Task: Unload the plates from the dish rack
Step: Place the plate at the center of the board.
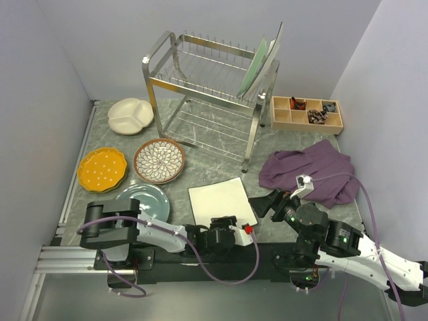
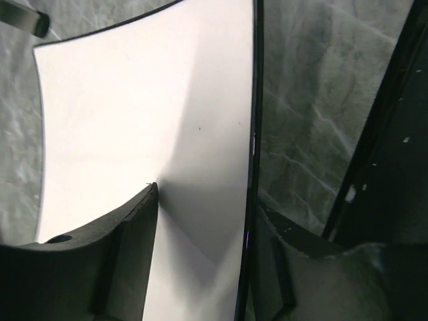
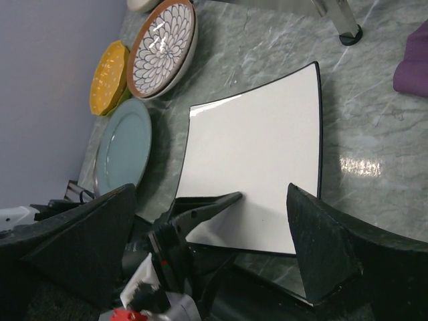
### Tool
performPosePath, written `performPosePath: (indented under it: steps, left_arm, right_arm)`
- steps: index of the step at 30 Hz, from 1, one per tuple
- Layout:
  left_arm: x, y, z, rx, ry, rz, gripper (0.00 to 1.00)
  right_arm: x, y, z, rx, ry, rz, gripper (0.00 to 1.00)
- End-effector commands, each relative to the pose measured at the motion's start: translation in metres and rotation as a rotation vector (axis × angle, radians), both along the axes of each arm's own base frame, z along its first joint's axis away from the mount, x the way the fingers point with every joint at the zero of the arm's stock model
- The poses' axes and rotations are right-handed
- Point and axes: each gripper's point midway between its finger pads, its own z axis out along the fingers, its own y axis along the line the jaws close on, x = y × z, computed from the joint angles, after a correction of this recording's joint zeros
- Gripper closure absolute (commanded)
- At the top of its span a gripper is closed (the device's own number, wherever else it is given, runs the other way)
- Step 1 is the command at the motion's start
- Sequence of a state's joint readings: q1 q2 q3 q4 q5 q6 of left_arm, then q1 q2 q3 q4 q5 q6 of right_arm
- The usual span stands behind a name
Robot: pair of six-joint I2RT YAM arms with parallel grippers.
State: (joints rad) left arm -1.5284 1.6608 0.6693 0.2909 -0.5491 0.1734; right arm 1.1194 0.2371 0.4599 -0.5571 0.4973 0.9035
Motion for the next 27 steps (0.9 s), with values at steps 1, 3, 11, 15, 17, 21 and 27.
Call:
performPosePath:
  steps: [1, 3, 11, 15, 17, 21, 27]
  left_arm:
    - [-0.029, 0.012, -0.025, -0.015, 0.280, 0.034, 0.45]
    - [-0.030, 0.014, -0.029, -0.019, 0.318, 0.069, 0.43]
    - [-0.028, 0.021, -0.036, -0.006, 0.338, 0.141, 0.38]
    - [-0.024, 0.024, -0.031, -0.011, 0.343, 0.196, 0.36]
    - [-0.021, 0.023, -0.027, -0.018, 0.338, 0.226, 0.38]
    - [-0.007, 0.028, -0.026, 0.000, 0.329, 0.308, 0.37]
    - [0.019, 0.036, -0.027, 0.044, 0.301, 0.446, 0.37]
  right_arm:
    - [0.005, -0.001, 0.008, 0.011, -0.034, -0.021, 0.01]
    - [0.005, -0.001, 0.009, 0.015, -0.033, -0.019, 0.01]
    - [0.005, -0.003, 0.012, 0.009, -0.041, -0.023, 0.01]
    - [0.006, -0.005, 0.013, 0.006, -0.047, -0.026, 0.01]
    - [0.005, -0.005, 0.013, 0.010, -0.048, -0.026, 0.01]
    - [0.005, -0.005, 0.014, 0.022, -0.054, -0.023, 0.01]
    - [0.004, -0.009, 0.015, 0.021, -0.058, -0.025, 0.00]
